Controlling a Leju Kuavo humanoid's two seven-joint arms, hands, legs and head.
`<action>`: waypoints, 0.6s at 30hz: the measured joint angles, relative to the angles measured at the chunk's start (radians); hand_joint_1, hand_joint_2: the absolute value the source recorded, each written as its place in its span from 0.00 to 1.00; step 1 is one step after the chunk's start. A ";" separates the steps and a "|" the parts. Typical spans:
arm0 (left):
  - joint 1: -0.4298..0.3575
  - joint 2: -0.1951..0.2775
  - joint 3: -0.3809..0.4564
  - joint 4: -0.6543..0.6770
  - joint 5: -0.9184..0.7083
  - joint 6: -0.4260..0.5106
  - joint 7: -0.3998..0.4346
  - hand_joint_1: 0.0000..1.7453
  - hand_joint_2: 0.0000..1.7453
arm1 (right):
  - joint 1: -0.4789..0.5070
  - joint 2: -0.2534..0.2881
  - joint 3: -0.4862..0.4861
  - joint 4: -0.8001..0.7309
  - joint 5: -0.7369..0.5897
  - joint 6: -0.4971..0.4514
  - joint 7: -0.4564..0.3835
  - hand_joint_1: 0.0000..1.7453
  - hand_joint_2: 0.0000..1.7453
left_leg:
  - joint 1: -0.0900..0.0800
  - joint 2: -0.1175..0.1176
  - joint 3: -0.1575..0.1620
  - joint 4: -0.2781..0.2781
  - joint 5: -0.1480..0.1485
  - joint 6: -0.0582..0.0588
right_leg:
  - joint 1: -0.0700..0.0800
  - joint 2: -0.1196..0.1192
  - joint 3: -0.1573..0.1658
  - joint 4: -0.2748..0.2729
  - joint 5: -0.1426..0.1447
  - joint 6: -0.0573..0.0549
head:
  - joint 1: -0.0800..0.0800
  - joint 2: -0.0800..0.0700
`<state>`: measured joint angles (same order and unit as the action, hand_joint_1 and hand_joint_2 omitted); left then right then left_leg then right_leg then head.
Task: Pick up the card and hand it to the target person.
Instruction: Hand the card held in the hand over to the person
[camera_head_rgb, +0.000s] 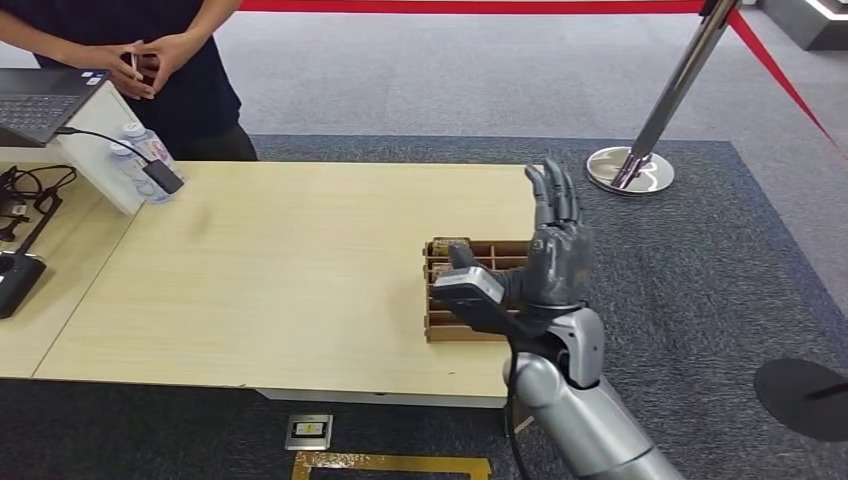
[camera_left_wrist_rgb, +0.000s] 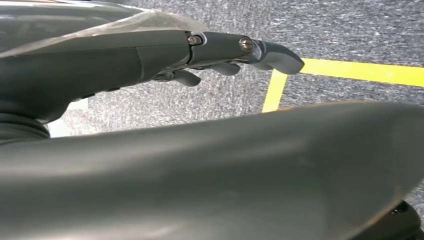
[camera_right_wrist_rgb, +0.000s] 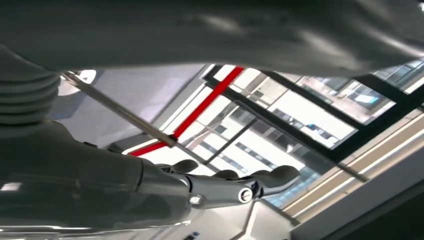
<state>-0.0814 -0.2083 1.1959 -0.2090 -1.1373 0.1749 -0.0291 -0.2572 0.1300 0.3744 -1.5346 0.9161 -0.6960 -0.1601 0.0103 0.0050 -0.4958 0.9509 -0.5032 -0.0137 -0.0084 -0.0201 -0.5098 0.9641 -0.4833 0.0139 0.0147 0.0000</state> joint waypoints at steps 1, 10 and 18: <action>0.000 0.000 0.000 0.000 0.001 0.000 -0.001 0.00 0.00 | 0.053 -0.004 -0.025 -0.060 -0.015 -0.001 -0.015 0.00 0.00 | 0.000 0.000 0.000 0.000 0.000 0.000 | 0.000 0.000 0.000 0.000 0.000 0.000 | 0.000 0.000; 0.003 -0.001 0.018 0.000 0.032 0.004 0.006 0.00 0.00 | 0.469 0.026 -0.309 -0.405 -0.221 0.043 -0.073 0.00 0.00 | 0.000 0.000 0.000 0.000 -0.001 0.000 | 0.000 0.000 0.000 -0.001 -0.001 0.001 | 0.000 0.000; 0.006 -0.007 0.047 0.000 0.058 -0.006 -0.004 0.00 0.75 | 0.429 0.115 -0.833 -0.127 -0.346 0.331 -0.093 0.00 0.00 | 0.000 0.000 0.002 0.000 0.000 0.001 | 0.000 0.000 0.002 -0.001 0.000 0.000 | 0.000 0.000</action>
<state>-0.0755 -0.2155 1.2426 -0.2090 -1.0796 0.1693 -0.0331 0.1721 0.2448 -0.4587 -1.6612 0.5702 -0.3649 -0.2529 0.0100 0.0050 -0.4943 0.9508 -0.5037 -0.0132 -0.0083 -0.0201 -0.5073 0.9631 -0.4834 0.0144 0.0146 0.0000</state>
